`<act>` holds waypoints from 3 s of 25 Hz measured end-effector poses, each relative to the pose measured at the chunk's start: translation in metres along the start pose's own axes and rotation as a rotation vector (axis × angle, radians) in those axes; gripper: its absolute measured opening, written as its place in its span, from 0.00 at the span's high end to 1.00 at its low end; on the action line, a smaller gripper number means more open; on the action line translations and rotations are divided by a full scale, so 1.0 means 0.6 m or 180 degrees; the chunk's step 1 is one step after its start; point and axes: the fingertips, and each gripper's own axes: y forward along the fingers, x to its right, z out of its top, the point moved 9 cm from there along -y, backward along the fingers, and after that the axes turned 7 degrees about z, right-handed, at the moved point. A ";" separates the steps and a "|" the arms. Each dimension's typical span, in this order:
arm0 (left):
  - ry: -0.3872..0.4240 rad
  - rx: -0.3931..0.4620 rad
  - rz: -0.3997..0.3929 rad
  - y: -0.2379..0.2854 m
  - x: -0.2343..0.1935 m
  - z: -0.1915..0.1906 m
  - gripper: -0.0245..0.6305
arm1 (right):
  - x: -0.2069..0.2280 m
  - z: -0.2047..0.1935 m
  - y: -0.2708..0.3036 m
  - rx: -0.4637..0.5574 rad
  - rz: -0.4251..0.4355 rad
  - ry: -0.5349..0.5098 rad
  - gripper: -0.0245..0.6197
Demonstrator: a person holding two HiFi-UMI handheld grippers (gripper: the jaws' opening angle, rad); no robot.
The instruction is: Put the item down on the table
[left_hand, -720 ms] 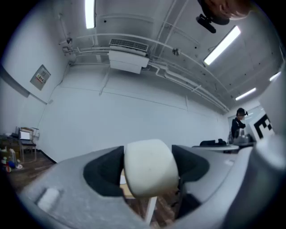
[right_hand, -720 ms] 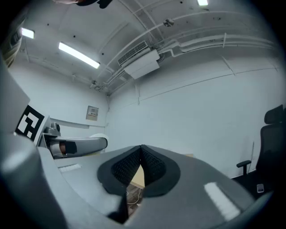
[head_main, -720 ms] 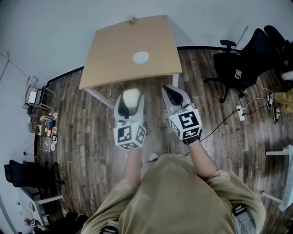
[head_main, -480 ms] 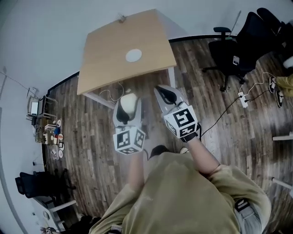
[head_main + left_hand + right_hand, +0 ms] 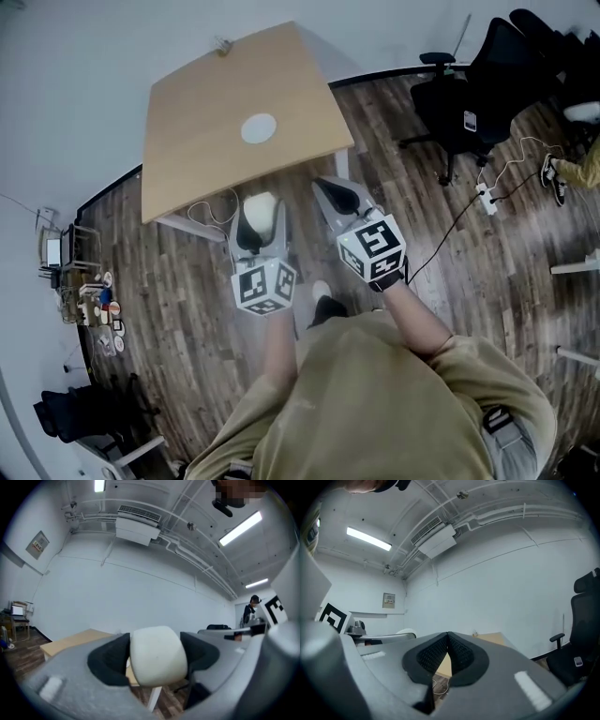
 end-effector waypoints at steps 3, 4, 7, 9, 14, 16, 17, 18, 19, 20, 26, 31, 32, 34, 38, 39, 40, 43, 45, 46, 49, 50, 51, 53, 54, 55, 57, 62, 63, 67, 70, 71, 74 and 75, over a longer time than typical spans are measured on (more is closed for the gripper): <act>-0.0030 0.0029 -0.0004 0.047 -0.064 0.019 0.45 | 0.001 0.008 0.077 -0.0012 -0.0046 0.0015 0.95; -0.0029 0.0045 -0.0005 0.061 -0.082 0.024 0.45 | 0.000 0.008 0.099 -0.0027 -0.0059 0.0006 0.95; -0.0015 0.0059 -0.0045 0.100 -0.135 0.037 0.45 | -0.007 0.004 0.165 -0.0093 -0.0110 -0.0029 0.95; -0.0029 0.0048 -0.0076 0.122 -0.176 0.042 0.45 | -0.017 0.001 0.214 -0.0135 -0.0135 -0.0020 0.95; -0.0042 0.0072 -0.0110 0.150 -0.257 0.041 0.45 | -0.049 -0.015 0.295 -0.0158 -0.0135 -0.0034 0.95; -0.0078 0.0094 -0.0087 0.154 -0.278 0.039 0.45 | -0.061 -0.023 0.312 -0.0233 -0.0108 -0.0103 0.95; -0.0110 0.0079 -0.0072 0.154 -0.288 0.036 0.45 | -0.067 -0.026 0.320 -0.0282 -0.0093 -0.0121 0.95; -0.0135 0.0052 -0.0062 0.153 -0.296 0.033 0.45 | -0.071 -0.028 0.327 -0.0313 -0.0077 -0.0117 0.95; -0.0145 0.0025 -0.0053 0.153 -0.302 0.030 0.45 | -0.072 -0.029 0.335 -0.0323 -0.0060 -0.0100 0.95; -0.0147 0.0009 -0.0043 0.154 -0.306 0.028 0.45 | -0.070 -0.028 0.344 -0.0314 -0.0041 -0.0082 0.95; -0.0270 -0.0064 0.0025 0.191 -0.320 0.009 0.45 | -0.041 -0.045 0.399 -0.0305 0.0123 -0.0065 0.95; -0.0258 -0.0119 0.0135 0.276 -0.325 0.003 0.45 | 0.009 -0.053 0.455 -0.0355 0.0269 -0.0137 0.95; -0.0229 -0.0104 0.0156 0.296 -0.318 0.005 0.45 | 0.031 -0.049 0.462 -0.0342 0.0283 -0.0152 0.95; -0.0154 -0.0064 0.0197 0.335 -0.298 0.012 0.45 | 0.084 -0.039 0.477 -0.0306 0.0278 -0.0145 0.95; 0.0004 0.0002 0.0268 0.413 -0.267 0.036 0.45 | 0.178 0.000 0.509 -0.0148 0.0294 -0.0076 0.95; 0.0019 0.0020 0.0287 0.433 -0.263 0.042 0.45 | 0.196 0.009 0.518 -0.0118 0.0314 -0.0079 0.95; 0.0019 0.0033 0.0311 0.452 -0.259 0.045 0.45 | 0.212 0.016 0.526 -0.0102 0.0339 -0.0089 0.95; -0.0038 0.0024 0.0403 0.497 -0.239 0.037 0.45 | 0.262 0.023 0.537 -0.0102 0.0421 -0.0090 0.95; -0.0061 -0.0022 0.0473 0.521 -0.222 0.024 0.45 | 0.299 0.019 0.537 -0.0125 0.0454 -0.0026 0.95; -0.0055 -0.0055 0.0502 0.532 -0.215 0.016 0.45 | 0.317 0.016 0.538 -0.0135 0.0461 0.0012 0.95; 0.0004 -0.0199 0.0538 0.565 -0.199 -0.008 0.45 | 0.370 0.000 0.546 -0.0176 0.0421 0.0120 0.95; 0.0020 -0.0259 0.0544 0.576 -0.196 -0.016 0.45 | 0.385 -0.006 0.551 -0.0207 0.0400 0.0167 0.95; 0.0030 -0.0323 0.0554 0.585 -0.195 -0.025 0.45 | 0.398 -0.012 0.556 -0.0245 0.0390 0.0216 0.95; 0.0047 -0.0448 0.0580 0.600 -0.197 -0.041 0.45 | 0.414 -0.023 0.564 -0.0315 0.0399 0.0274 0.95; 0.0059 -0.0497 0.0583 0.608 -0.199 -0.047 0.45 | 0.420 -0.026 0.568 -0.0335 0.0400 0.0287 0.95; 0.0073 -0.0533 0.0575 0.619 -0.200 -0.051 0.45 | 0.426 -0.028 0.573 -0.0346 0.0392 0.0299 0.95; 0.0102 -0.0577 0.0539 0.642 -0.201 -0.061 0.45 | 0.443 -0.035 0.584 -0.0376 0.0365 0.0320 0.95; 0.0076 -0.0760 0.0456 0.698 -0.221 -0.109 0.45 | 0.484 -0.082 0.616 -0.0563 0.0243 0.0401 0.95; 0.0053 -0.0803 0.0437 0.710 -0.230 -0.119 0.45 | 0.489 -0.089 0.627 -0.0602 0.0218 0.0407 0.95; 0.0040 -0.0935 0.0383 0.764 -0.269 -0.148 0.45 | 0.496 -0.107 0.683 -0.0797 0.0222 0.0325 0.95; 0.0131 -0.1045 0.0348 0.805 -0.296 -0.163 0.45 | 0.504 -0.116 0.729 -0.0928 0.0215 0.0314 0.95; 0.0143 -0.1079 0.0331 0.818 -0.302 -0.169 0.45 | 0.510 -0.120 0.742 -0.0972 0.0201 0.0320 0.95; 0.0136 -0.1197 0.0297 0.857 -0.320 -0.195 0.45 | 0.533 -0.139 0.781 -0.1084 0.0157 0.0359 0.95; 0.0141 -0.1253 0.0281 0.869 -0.327 -0.204 0.45 | 0.538 -0.146 0.793 -0.1117 0.0146 0.0376 0.95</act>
